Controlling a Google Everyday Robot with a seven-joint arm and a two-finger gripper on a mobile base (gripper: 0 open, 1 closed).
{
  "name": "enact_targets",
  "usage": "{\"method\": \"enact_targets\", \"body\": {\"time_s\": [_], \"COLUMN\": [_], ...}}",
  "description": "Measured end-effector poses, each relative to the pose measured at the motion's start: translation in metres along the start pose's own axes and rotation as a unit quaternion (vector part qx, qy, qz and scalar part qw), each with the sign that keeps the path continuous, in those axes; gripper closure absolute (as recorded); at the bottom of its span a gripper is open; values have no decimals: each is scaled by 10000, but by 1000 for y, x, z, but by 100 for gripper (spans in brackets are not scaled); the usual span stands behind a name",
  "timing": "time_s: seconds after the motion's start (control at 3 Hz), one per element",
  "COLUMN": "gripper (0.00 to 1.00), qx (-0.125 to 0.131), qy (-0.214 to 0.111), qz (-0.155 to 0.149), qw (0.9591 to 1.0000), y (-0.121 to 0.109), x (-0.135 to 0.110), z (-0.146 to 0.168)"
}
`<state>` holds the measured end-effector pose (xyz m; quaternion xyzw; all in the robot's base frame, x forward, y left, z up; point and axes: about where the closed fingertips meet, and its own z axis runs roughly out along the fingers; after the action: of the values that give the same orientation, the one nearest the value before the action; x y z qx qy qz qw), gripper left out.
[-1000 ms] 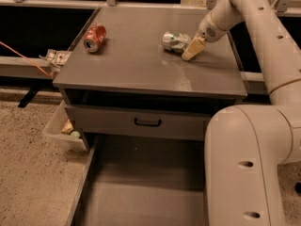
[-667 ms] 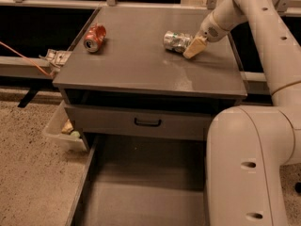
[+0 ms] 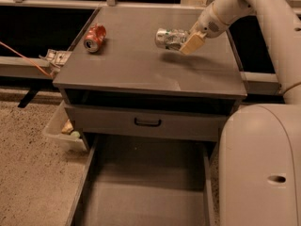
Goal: Place 7up can into middle drawer
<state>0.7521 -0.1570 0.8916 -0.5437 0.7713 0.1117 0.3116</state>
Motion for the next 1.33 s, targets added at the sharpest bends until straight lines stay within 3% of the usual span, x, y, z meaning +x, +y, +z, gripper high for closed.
{"method": "enact_targets", "body": {"time_s": [0.33,0.67,1.0,1.33], "gripper": [100,100,100,100], "qx": [0,-64,127,408], "qy": [0,0,-176,-327], "qz": [0,-309,-853,-1160], "qw": [10000,9995,9961,9919], "y": [0,11,33,62], "x": [0,6,14,26], "z": [0,0,-25,-53]}}
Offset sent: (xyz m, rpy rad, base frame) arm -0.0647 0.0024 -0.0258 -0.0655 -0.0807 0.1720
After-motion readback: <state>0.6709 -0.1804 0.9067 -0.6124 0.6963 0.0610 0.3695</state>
